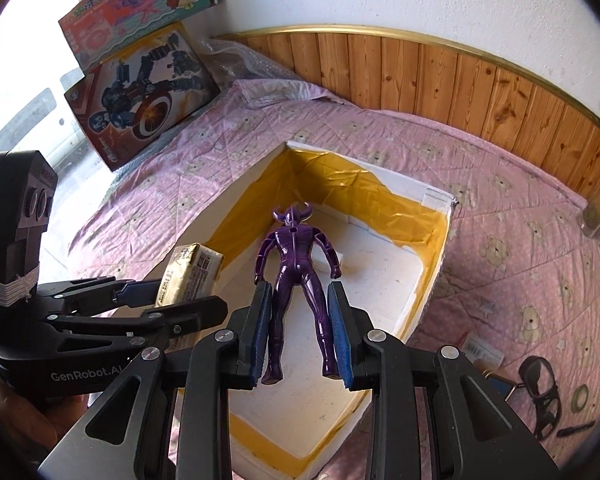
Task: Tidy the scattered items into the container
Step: 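Carry the tissue pack and purple figure in both tools over the box, then open both tools to drop the tissue pack and figure into the box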
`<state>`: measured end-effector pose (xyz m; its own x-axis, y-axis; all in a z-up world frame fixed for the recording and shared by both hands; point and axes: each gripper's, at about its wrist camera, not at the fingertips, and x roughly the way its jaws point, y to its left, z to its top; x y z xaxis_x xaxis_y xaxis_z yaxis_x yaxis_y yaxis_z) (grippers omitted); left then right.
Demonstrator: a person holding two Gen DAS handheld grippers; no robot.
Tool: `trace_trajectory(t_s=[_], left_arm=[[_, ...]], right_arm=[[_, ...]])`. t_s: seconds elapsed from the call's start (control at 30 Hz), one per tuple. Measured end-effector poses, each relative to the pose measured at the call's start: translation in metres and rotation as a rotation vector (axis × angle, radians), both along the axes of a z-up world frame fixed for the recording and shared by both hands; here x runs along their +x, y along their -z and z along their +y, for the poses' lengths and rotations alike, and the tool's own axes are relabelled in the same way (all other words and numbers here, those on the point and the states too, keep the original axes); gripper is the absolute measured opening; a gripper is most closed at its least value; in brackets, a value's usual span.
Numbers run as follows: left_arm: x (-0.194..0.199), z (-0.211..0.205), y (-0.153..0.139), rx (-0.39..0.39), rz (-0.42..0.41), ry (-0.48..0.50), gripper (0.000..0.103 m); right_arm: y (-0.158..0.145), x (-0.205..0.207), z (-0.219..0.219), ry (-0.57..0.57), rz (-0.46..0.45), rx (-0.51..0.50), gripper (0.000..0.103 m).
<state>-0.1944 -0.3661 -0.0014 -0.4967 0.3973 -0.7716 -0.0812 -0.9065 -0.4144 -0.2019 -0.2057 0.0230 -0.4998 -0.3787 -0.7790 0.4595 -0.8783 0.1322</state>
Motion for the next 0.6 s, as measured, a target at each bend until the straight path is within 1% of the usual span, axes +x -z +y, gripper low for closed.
trace_trajectory(t_s=[0.23,0.5,0.57,0.6], left_arm=[[-0.017,-0.003,0.012,-0.019,-0.043,-0.014,0.052],[-0.031,0.0,0.027,-0.054,-0.084,-0.006,0.052],[-0.034,0.001,0.029,-0.073,-0.09,-0.012,0.053],[-0.036,0.001,0.031,-0.086,-0.093,-0.017,0.053]], right_arm=[[0.014,-0.041,-0.003,0.007,-0.066,0.004,0.03],[0.032,-0.081,-0.017,-0.005,-0.102,0.069,0.031],[0.036,-0.087,-0.022,-0.003,-0.09,0.107,0.033],[0.038,-0.09,-0.022,0.004,-0.081,0.123,0.04]])
